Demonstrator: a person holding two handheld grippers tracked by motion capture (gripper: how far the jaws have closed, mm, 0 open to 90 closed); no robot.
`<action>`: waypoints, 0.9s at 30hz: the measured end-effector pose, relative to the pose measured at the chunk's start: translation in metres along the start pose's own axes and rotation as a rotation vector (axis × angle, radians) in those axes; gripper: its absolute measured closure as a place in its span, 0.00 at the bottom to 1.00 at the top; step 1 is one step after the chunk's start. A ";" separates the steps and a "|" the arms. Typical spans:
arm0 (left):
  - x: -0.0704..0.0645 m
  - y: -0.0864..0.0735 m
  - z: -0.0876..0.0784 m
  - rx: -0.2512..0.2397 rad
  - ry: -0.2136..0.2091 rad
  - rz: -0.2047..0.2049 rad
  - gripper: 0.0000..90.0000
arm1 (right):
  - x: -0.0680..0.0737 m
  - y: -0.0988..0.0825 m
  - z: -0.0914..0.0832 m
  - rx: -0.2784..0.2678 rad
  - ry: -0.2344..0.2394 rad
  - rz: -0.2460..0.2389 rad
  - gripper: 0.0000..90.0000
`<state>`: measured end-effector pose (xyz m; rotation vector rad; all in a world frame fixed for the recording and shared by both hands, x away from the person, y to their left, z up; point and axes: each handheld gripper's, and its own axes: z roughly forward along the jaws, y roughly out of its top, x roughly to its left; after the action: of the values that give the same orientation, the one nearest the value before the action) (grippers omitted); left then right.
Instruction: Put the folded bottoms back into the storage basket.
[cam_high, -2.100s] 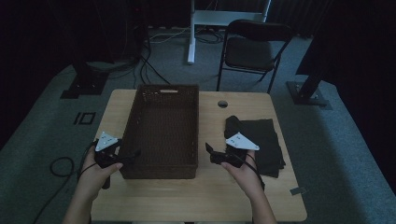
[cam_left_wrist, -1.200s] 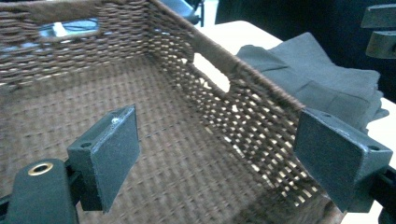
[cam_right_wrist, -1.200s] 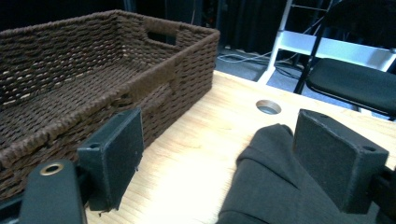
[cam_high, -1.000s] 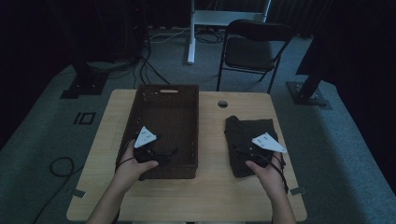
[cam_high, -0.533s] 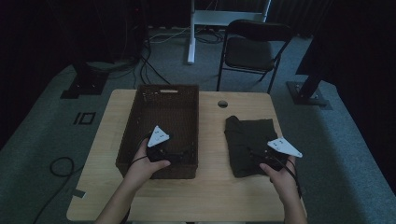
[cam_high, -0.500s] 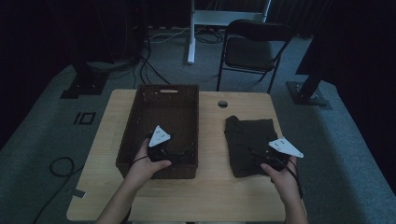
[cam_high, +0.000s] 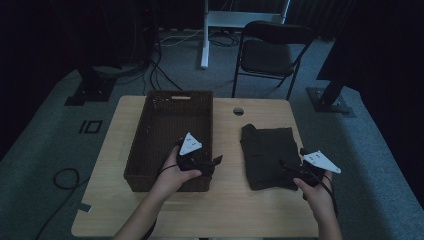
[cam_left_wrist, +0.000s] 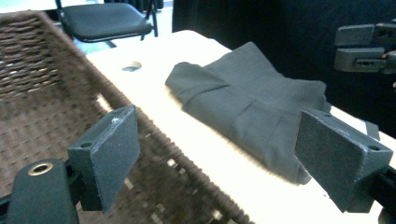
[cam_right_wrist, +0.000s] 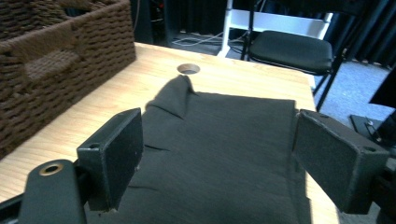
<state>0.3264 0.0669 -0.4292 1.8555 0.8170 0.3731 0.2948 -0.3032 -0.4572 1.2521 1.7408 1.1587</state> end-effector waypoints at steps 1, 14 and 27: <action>0.000 0.000 0.000 0.000 0.000 0.000 0.16 | -0.002 -0.001 -0.001 0.004 -0.004 0.003 0.18; -0.034 0.012 0.050 0.020 -0.076 0.006 0.16 | -0.032 -0.018 -0.001 0.030 -0.043 0.049 0.18; -0.067 0.016 0.085 0.039 -0.094 0.020 0.16 | -0.050 -0.024 0.008 0.051 -0.070 0.082 0.18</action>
<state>0.3342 -0.0412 -0.4438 1.9038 0.7473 0.2823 0.3088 -0.3524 -0.4814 1.3898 1.6912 1.1099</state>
